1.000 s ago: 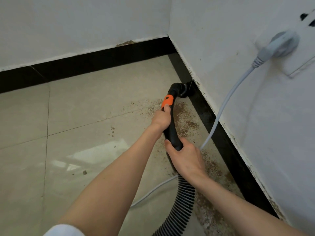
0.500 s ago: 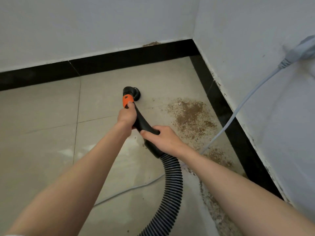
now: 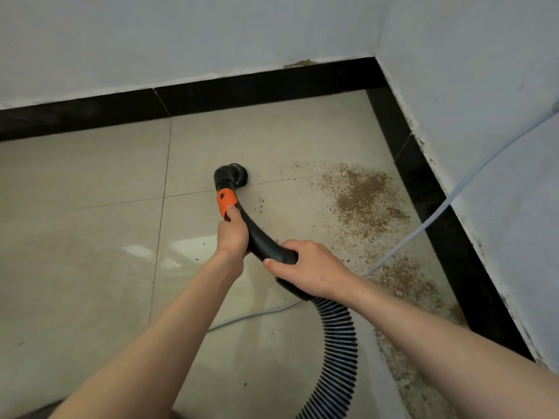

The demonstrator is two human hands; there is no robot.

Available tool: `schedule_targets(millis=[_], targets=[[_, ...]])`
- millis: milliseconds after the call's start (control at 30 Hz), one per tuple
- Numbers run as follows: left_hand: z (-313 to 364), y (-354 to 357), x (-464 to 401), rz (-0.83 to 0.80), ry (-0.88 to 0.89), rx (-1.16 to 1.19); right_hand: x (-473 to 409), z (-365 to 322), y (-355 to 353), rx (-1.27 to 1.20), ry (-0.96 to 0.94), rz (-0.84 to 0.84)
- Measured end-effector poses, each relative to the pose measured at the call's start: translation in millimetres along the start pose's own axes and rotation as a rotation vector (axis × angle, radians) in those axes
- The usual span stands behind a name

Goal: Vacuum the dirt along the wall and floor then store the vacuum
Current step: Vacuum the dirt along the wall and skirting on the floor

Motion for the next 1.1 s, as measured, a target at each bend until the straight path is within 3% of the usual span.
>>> schedule_targets(millis=[333,1100], targets=[[10.2,54.5,7.8,-0.137,0.037,0.002,17.8,19.9,-35.9,0.060,0.057,0.099],[52.0,191.8,42.3,-0.443,0.188,-0.333,59.5,71.7,-107.9,0.034,0.215,0.452]])
Point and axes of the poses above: each hand's wrist, its own x-axis away from the middle knuckle, its own y-axis out of the palm, z = x × y, the point moved 9 cm from there along -x, towards the middle knuckle, and after that the axes turned 15 degrees about -x, right-handed, at the moved point
